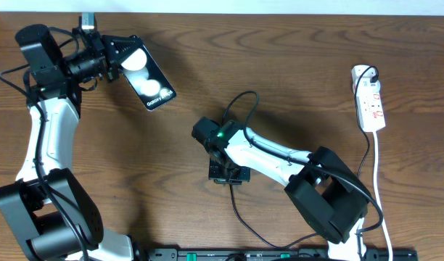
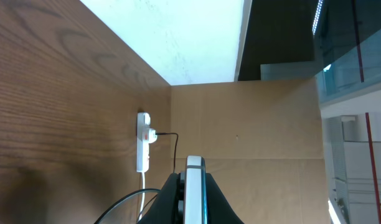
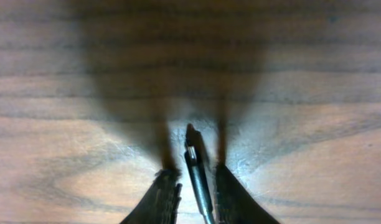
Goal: Plug charger to phone and switch on socket
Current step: 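Lower the right gripper to the table and grasp the black charger cable, then lift the cable plug with the right gripper toward the phone's bottom edge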
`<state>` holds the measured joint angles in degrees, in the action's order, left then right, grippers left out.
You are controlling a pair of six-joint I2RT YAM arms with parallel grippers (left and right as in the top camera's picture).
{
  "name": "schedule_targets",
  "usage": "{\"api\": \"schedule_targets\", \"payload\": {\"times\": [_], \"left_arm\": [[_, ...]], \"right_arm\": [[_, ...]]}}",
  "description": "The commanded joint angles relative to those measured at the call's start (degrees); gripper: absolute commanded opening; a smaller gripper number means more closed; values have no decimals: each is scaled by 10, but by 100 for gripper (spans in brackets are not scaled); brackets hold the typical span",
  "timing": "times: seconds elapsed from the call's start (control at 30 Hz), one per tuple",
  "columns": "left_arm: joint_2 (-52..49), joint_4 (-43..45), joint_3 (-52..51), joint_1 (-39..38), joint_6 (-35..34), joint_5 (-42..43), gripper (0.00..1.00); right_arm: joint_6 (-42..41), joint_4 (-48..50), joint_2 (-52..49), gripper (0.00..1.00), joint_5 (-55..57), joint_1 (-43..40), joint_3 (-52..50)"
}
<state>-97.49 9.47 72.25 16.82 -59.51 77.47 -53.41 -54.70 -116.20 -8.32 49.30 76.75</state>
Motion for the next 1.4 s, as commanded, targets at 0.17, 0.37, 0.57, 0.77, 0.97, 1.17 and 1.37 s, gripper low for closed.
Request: {"api": "schedule_targets", "payload": {"times": [0.17, 0.37, 0.57, 0.77, 0.97, 1.17, 1.37], "left_arm": [[5, 5, 6, 1, 6, 12, 8], [5, 5, 6, 1, 6, 12, 7], [5, 5, 6, 1, 6, 12, 7], [5, 5, 6, 1, 6, 12, 7], [5, 5, 6, 1, 11, 12, 7], [5, 5, 6, 1, 38, 12, 8], [5, 5, 6, 1, 60, 12, 7]], "right_arm": [[1, -12, -12, 1, -18, -1, -5], [17, -9, -12, 1, -75, -4, -5], [252, 96, -12, 1, -363, -49, -5], [443, 176, -12, 1, -492, -125, -5], [479, 203, -12, 1, -458, -189, -5], [555, 304, -12, 1, -695, -233, -5], [619, 355, -12, 1, -710, -230, -5]]}}
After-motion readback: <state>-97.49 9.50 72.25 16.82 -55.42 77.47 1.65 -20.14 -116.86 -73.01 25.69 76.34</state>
